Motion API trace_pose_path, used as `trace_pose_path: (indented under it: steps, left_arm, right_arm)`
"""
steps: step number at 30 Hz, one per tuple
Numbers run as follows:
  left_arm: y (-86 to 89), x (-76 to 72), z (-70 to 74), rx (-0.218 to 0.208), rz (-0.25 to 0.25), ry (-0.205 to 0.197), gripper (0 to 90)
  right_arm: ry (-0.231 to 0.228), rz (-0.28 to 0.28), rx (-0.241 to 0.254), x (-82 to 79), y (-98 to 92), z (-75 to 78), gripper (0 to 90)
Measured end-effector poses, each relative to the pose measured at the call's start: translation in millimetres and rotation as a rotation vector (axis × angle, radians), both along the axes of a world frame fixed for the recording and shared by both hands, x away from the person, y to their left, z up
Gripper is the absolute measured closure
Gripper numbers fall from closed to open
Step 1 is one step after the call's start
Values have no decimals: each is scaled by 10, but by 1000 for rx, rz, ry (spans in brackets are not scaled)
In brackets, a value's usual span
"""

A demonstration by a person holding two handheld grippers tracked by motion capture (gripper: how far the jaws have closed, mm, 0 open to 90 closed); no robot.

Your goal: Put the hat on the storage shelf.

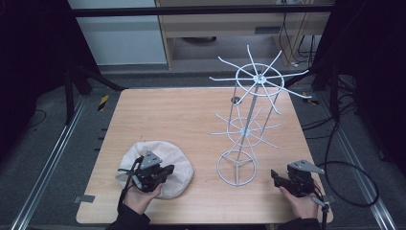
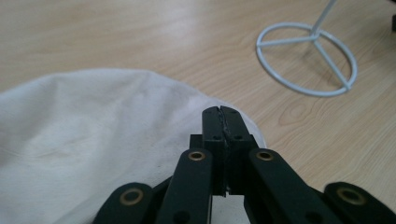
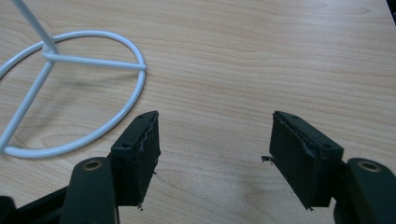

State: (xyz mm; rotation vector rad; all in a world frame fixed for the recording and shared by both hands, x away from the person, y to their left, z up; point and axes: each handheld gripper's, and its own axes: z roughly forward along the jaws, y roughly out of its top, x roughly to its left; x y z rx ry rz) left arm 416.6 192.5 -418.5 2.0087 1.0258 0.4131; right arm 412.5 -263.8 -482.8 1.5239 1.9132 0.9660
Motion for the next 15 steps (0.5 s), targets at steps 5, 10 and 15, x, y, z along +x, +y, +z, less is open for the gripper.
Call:
trace_pose_path:
  steps: [5, 10, 15]
  left_arm:
    - [286, -212, 89, 11, 62, -46, 896]
    - [619, -409, -16, 35, 137, -30, 897]
    - [819, -466, -165, 82, 188, 6, 897]
  right_arm:
    - [-2, -2, 3, -3, -13, -2, 337]
    - [1, -5, 1, -3, -3, -8, 337]
    - [-1, -6, 2, -10, 7, -8, 337]
